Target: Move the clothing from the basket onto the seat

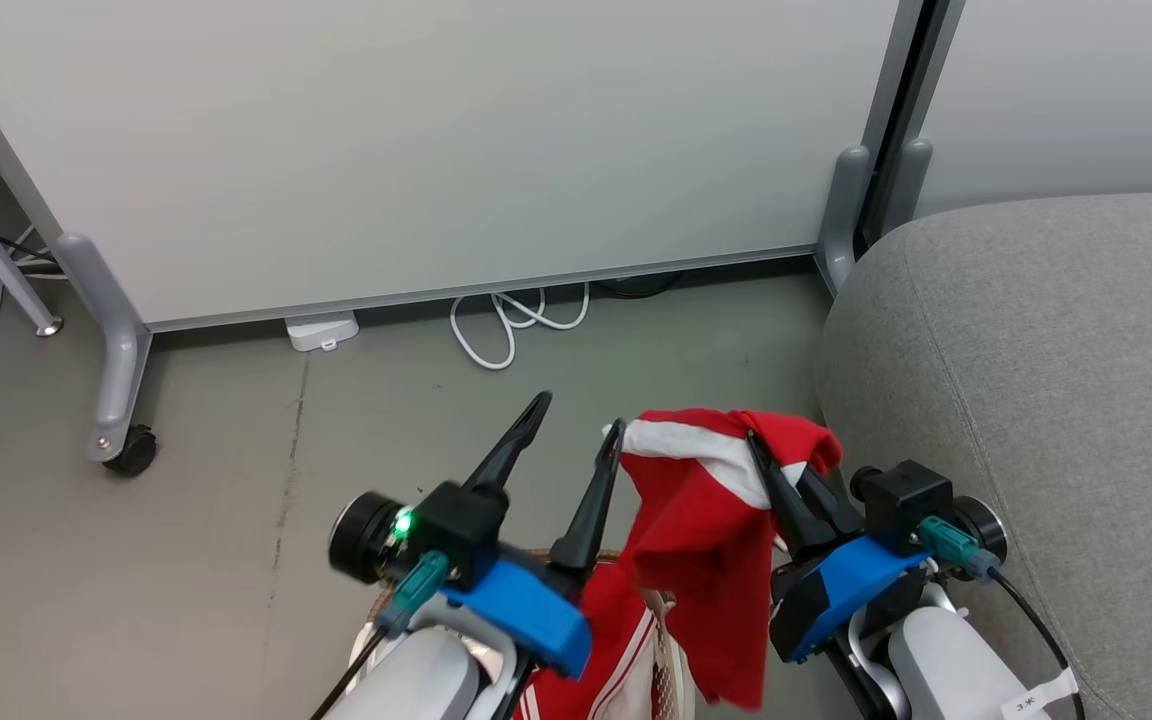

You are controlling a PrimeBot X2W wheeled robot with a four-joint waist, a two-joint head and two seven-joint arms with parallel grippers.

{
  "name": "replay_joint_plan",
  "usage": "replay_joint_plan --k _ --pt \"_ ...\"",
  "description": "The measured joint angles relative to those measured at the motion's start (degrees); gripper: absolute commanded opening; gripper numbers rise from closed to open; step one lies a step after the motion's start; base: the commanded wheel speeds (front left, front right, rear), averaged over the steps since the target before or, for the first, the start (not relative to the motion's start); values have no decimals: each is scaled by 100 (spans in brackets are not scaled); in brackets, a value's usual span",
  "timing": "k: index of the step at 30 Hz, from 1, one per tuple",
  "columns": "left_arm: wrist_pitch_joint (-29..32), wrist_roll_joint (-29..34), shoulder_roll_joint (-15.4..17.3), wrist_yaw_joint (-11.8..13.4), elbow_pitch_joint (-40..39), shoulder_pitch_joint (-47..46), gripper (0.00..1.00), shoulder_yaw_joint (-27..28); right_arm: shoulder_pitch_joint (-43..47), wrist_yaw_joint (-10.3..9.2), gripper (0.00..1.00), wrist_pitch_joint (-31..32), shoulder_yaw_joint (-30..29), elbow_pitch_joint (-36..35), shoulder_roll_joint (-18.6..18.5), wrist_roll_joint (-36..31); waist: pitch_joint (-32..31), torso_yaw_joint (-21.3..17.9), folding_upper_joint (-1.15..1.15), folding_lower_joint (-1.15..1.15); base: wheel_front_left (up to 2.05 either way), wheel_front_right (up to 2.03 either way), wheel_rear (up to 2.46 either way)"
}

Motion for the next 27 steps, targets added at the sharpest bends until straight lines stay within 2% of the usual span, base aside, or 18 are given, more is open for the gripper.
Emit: replay_joint_plan --k 8,14,27 --pt "0 704 19 -246 -352 1018 100 859 51 0 0 -24 -80 -90 0 -49 -56 -22 0 0 0 0 0" --pt "0 993 -160 -415 -337 1435 100 1399 119 0 0 -49 -147 -120 0 -82 -117 26 0 0 0 0 0" --pt "0 1484 -422 -780 -231 1650 100 1992 177 0 0 -13 -148 -165 0 -78 -145 44 0 0 0 0 0"
